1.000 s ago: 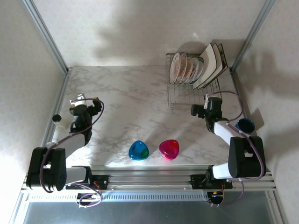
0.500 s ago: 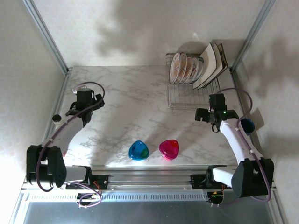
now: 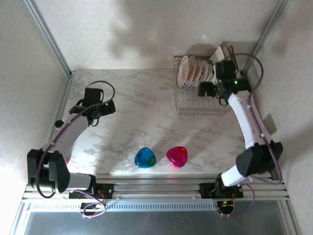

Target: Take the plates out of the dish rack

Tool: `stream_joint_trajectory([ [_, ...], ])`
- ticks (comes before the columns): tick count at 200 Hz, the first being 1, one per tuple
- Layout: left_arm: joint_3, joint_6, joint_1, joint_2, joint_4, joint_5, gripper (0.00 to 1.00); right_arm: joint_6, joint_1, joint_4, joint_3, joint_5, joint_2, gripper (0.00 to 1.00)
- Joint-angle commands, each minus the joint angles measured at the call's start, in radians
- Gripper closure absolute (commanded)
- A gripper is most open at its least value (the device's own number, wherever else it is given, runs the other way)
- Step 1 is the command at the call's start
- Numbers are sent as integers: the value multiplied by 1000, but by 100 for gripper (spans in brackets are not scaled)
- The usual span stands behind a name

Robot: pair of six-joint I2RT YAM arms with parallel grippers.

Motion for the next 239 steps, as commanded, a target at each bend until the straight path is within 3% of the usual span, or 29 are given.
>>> stream_joint_trajectory([
  [1, 50, 46, -15, 19, -92, 0, 0, -76, 43, -81, 231, 56, 174, 3],
  [73, 135, 107, -16, 64, -136, 54, 0, -119, 110, -295, 1055, 87, 748, 6],
  [113, 181, 133, -16, 110, -172, 29, 1, -99, 138, -61, 932, 93, 767, 11],
  [140, 177, 136, -16, 115, -156, 33, 0, -83, 138, -15, 1013, 110, 853, 25],
  [167, 162, 139, -17, 117, -152, 36, 0, -73, 141, 22, 1046, 147, 905, 33],
  [239, 151, 149, -16, 117, -146, 47, 0, -33, 146, 110, 1055, 251, 963, 40],
])
